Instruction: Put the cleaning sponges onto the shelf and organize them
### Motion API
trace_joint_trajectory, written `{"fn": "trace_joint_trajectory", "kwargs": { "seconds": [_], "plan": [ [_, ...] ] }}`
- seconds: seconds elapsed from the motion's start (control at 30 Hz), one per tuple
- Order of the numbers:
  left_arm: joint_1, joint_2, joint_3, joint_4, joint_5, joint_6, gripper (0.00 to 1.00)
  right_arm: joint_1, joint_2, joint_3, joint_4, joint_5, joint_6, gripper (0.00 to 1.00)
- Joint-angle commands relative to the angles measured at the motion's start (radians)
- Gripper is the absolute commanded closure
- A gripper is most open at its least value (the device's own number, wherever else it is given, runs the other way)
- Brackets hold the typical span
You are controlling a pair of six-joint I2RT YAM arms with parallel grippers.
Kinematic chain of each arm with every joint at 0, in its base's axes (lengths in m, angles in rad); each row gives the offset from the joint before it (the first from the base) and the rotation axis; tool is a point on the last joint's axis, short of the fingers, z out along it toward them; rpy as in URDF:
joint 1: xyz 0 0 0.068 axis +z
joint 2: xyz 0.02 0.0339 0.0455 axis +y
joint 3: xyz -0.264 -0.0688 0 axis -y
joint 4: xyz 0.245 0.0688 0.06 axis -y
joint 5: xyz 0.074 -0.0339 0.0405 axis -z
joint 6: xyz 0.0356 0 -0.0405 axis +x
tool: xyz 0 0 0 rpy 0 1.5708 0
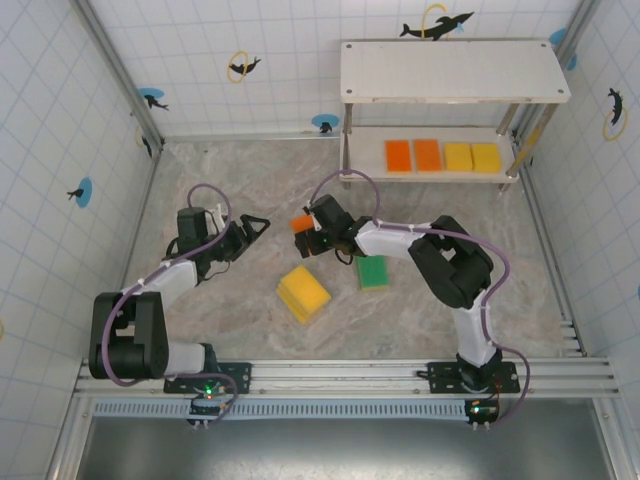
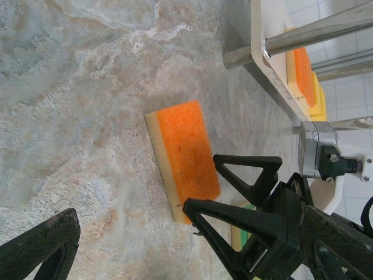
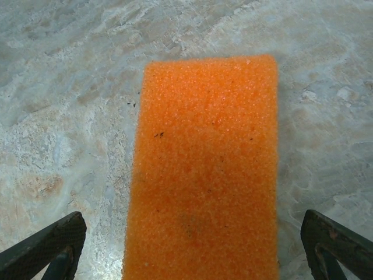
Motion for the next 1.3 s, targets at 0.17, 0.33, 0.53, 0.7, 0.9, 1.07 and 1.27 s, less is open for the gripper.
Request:
{"fn": "trace_joint_trajectory", "kwargs": {
  "seconds": [0.17, 0.33, 0.53, 0.7, 0.9, 1.07, 1.27],
  "plan": [
    [0.007, 0.001, 0.000, -0.004, 0.002, 0.023, 0.02, 0.015, 0.067, 0.091, -0.037, 0.048, -0.016, 0.05],
    [0.008, 0.000, -0.001, -0.004, 0.001, 0.025, 0.02, 0.020, 0.076, 0.100, -0.059, 0.078, -0.034, 0.07],
    [0.006, 0.005, -0.004, -0.003, 0.002, 0.025, 0.03, 0.036, 0.083, 0.097, -0.086, 0.118, -0.054, 0.08],
    [0.006, 0.005, -0.004, -0.002, 0.001, 0.025, 0.02, 0.048, 0.094, 0.091, -0.098, 0.143, -0.064, 0.08],
    [0.006, 0.006, -0.006, -0.002, 0.001, 0.025, 0.02, 0.062, 0.111, 0.103, -0.127, 0.191, -0.079, 0.09],
    [0.007, 0.007, -0.006, -0.001, 0.000, 0.025, 0.02, 0.073, 0.119, 0.102, -0.140, 0.242, -0.089, 0.12],
    [0.007, 0.013, -0.006, 0.000, 0.000, 0.026, 0.03, 0.074, 0.114, 0.087, -0.128, 0.242, -0.083, 0.21]
  ]
}}
